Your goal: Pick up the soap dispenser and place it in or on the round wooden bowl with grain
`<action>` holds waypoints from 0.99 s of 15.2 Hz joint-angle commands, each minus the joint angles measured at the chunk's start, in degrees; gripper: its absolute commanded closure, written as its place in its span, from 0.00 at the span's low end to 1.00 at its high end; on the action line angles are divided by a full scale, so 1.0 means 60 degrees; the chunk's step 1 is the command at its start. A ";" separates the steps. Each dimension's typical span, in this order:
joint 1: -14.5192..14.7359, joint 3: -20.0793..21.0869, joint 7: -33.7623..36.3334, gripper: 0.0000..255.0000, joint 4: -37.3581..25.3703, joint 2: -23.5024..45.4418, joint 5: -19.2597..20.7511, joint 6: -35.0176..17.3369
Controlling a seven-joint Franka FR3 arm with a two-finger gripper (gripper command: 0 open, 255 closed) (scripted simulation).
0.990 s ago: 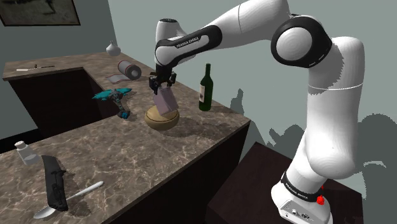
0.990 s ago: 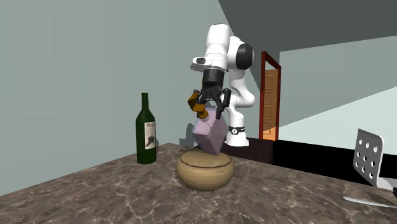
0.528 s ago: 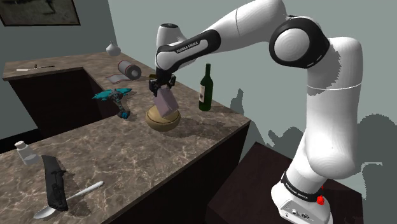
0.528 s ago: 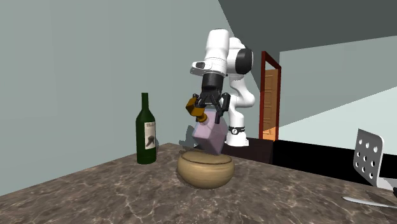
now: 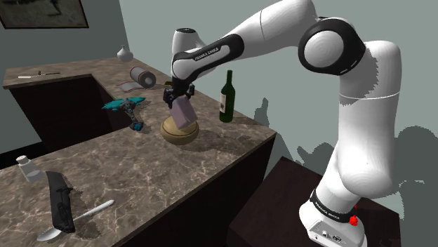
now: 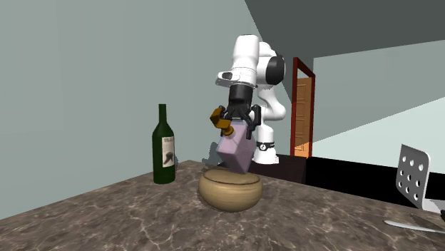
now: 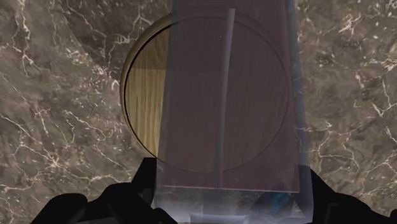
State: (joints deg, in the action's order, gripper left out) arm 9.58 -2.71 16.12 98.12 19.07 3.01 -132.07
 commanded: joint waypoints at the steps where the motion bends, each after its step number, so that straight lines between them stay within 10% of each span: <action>1: 0.0021 0.0013 0.0023 0.00 0.0071 0.0027 0.0001 0.0010; 15: -0.0025 0.0002 -0.0105 0.00 -0.0260 -0.0578 -0.0032 0.0942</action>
